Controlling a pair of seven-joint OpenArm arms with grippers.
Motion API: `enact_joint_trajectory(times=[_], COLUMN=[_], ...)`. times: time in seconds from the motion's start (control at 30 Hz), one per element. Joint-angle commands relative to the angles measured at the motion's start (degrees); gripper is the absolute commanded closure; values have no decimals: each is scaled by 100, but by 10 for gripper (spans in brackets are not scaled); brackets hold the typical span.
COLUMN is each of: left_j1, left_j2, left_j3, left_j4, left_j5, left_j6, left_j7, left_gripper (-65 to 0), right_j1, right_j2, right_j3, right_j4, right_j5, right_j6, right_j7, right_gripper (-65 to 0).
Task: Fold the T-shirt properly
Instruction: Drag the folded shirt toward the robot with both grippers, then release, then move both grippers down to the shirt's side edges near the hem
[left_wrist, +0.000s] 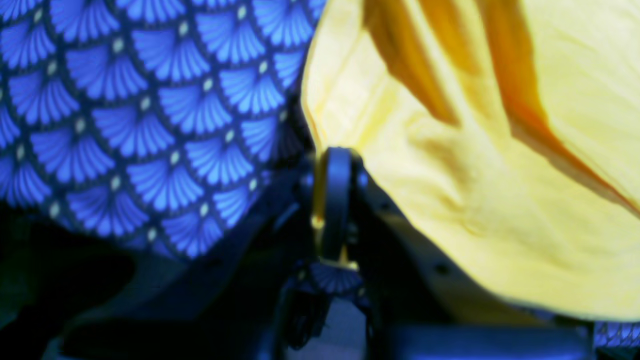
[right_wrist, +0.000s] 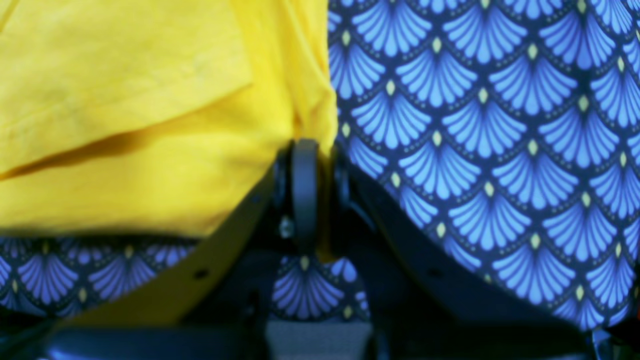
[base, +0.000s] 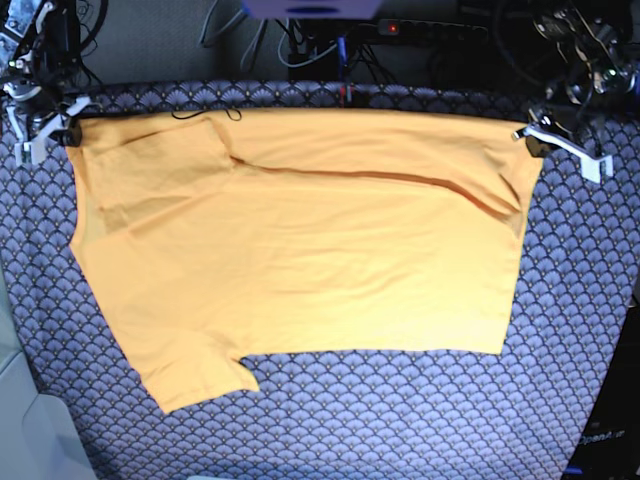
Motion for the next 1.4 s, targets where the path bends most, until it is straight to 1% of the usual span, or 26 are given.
enact_joint_trajectory(times=[0.0,0.07,0.13,0.17,0.2,0.23,0.33,0.4,0.47,0.53,0.57,0.67,0.73,0.87,1.07,1.13,1.2,1.27,1.3,1.33,1.37], left_j1=[6,15,15,15,15,15,15,59,103,120,147,129,111,-3,-117,-126,-188,-337,-390,-469,-539], left_j2=[-39,-39,-39,-39,-39,-39,-39,-39,-39,-57,-57,-57,-57,-171,-374,-453,-497,-532,-532,-532,-532], left_j3=[-34,-34,-34,-34,-34,-34,-34,-34,-42,-51,-95,-438,-649,-966,-1009,-1009,-1009,-1009,-1009,-1009,-1009], left_j4=[78,104,122,122,122,130,130,130,192,262,271,341,341,341,315,333,333,333,315,289,289], left_j5=[-40,-40,-40,-40,-40,-40,-40,-49,-93,-234,-295,-436,-454,-454,-454,-454,-454,-454,-427,-401,-392], left_j6=[15,15,15,15,15,15,6,-3,-20,-240,-354,-556,-548,-548,-548,-548,-539,-530,-495,-495,-495], left_j7=[-111,-93,-67,-67,-67,-67,-67,-84,-120,-120,-120,-76,-67,-67,-67,-67,-67,-67,-67,-67,-67], left_gripper=[0,0,0,0,-21,-56,-216,-298,-360,-387,-390,-390,-390,-392,-392,-392,-393,-393,-393,-393,-393], right_j1=[1,1,10,19,19,27,27,27,27,27,27,80,186,353,405,608,880,1293,1671,2049,2366], right_j2=[94,94,120,120,129,138,190,243,261,349,349,375,498,674,727,744,850,955,1105,1210,1245], right_j3=[53,53,44,44,36,36,36,53,71,273,405,669,871,1011,967,959,950,730,466,194,-8], right_j4=[76,67,67,67,67,67,76,76,76,76,76,76,50,50,50,50,32,-179,-372,-653,-944], right_j5=[-37,-37,-37,-37,-37,-37,-37,-20,-11,-11,-11,-11,-37,-37,-37,-46,-55,-55,-134,-310,-477], right_j6=[-23,-23,-23,-23,-23,-23,-23,-23,-23,-23,-23,-23,-23,-23,-23,-23,-23,-23,-23,-23,-23], right_j7=[2,-33,-209,-297,-367,-429,-481,-481,-473,-473,-473,-473,-473,-473,-517,-534,-534,-543,-543,-552,-543], right_gripper=[0,0,-7,-22,-44,-76,-202,-268,-323,-362,-375,-403,-406,-406,-407,-407,-407,-408,-408,-408,-409])
